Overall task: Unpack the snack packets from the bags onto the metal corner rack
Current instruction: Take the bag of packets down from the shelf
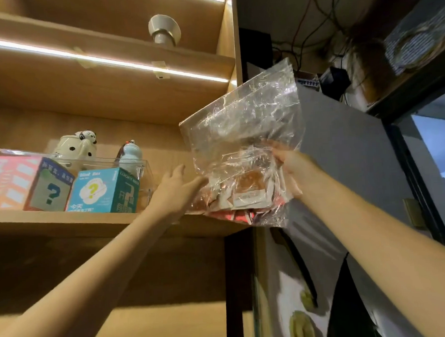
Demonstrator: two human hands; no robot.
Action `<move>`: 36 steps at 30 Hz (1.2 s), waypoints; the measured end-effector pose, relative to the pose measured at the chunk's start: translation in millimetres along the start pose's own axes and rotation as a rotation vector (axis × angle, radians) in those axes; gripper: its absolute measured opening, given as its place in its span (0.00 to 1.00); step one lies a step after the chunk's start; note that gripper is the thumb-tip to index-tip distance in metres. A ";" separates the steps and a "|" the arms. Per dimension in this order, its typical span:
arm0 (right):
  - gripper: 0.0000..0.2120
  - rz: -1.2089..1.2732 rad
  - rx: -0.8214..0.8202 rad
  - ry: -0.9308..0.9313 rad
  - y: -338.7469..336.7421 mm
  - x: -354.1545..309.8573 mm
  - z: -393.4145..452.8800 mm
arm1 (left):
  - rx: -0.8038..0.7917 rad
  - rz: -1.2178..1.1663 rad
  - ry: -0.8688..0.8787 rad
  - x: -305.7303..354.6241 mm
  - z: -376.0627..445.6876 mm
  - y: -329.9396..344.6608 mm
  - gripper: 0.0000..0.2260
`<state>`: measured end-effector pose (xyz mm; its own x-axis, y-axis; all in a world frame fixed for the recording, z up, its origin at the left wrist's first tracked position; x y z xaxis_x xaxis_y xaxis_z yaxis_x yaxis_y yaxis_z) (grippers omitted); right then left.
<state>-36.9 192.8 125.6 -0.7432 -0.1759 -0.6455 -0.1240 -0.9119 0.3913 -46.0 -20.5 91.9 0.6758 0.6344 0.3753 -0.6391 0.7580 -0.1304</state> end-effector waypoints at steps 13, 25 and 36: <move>0.16 0.187 -0.306 0.067 22.3 -30.7 -16.1 | -0.196 -0.520 -0.310 -14.1 -2.9 -0.2 0.36; 0.15 0.233 -0.369 0.127 8.3 -14.6 -30.2 | -0.182 -0.855 -0.298 -0.3 -16.8 -8.3 0.22; 0.15 0.182 -0.327 0.230 -23.4 58.6 -91.0 | -0.130 -0.742 -0.331 -14.7 -95.5 -37.1 0.09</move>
<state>-17.7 170.1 19.0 -0.5631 -0.3892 -0.7290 0.2377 -0.9211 0.3082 2.9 -43.4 3.6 0.7498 -0.1006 0.6540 -0.0074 0.9870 0.1603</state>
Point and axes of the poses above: each hand's wrist, its own z-axis towards the middle knuckle, its own y-axis out of the palm, x = y × z, the point moved 9 cm from there along z, towards the middle knuckle, and after that the axes turned 13 degrees about x, right-handed, at the moved point
